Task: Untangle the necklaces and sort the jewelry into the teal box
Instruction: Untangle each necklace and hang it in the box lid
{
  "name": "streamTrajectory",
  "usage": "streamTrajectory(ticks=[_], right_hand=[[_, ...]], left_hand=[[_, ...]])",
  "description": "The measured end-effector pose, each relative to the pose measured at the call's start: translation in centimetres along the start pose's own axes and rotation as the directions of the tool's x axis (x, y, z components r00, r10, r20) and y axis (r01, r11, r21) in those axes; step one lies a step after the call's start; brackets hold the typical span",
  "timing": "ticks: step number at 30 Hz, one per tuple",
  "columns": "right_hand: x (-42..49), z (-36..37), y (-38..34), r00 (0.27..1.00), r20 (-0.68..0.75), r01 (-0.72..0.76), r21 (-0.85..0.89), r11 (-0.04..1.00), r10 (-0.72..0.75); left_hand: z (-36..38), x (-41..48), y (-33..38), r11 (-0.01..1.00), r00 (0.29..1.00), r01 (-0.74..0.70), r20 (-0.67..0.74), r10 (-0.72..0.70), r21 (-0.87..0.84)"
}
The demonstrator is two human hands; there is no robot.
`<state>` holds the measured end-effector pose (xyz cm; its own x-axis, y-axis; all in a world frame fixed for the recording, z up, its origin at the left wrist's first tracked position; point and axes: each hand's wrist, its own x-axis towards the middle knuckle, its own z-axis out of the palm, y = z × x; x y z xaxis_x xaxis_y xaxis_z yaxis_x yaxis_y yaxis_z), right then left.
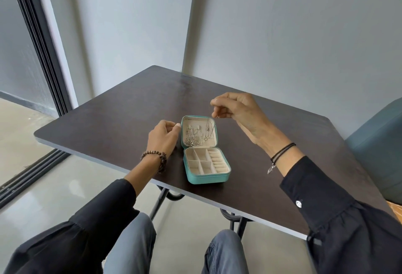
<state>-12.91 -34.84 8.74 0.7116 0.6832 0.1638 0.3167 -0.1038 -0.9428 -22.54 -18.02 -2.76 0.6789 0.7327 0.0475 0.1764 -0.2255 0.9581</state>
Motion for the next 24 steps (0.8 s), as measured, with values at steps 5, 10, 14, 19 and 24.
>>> streamTrajectory(ticks=[5,10,14,19,24], right_hand=[[0.3,0.0,0.4,1.000,0.002,-0.013,0.008,1.000,0.013],[0.1,-0.3,0.6,1.000,-0.003,-0.018,0.016,1.000,0.018],[-0.2,-0.4,0.8,1.000,-0.001,-0.022,0.021,1.000,0.022],[-0.5,-0.6,1.2,1.000,-0.007,-0.017,0.026,1.000,0.017],[-0.7,-0.7,1.1,1.000,-0.009,0.005,0.016,1.000,-0.004]], left_hand=[[0.7,0.3,-0.1,0.995,0.999,-0.036,0.028,0.033,0.092],[1.0,0.0,0.0,0.998,0.998,-0.048,0.039,0.047,0.031],[0.6,0.2,0.1,0.983,0.990,-0.039,0.128,0.063,-0.179],[0.4,-0.1,-0.1,0.962,0.985,-0.056,0.141,0.096,-0.267],[0.3,0.0,-0.3,0.950,0.983,-0.065,0.146,0.115,-0.306]])
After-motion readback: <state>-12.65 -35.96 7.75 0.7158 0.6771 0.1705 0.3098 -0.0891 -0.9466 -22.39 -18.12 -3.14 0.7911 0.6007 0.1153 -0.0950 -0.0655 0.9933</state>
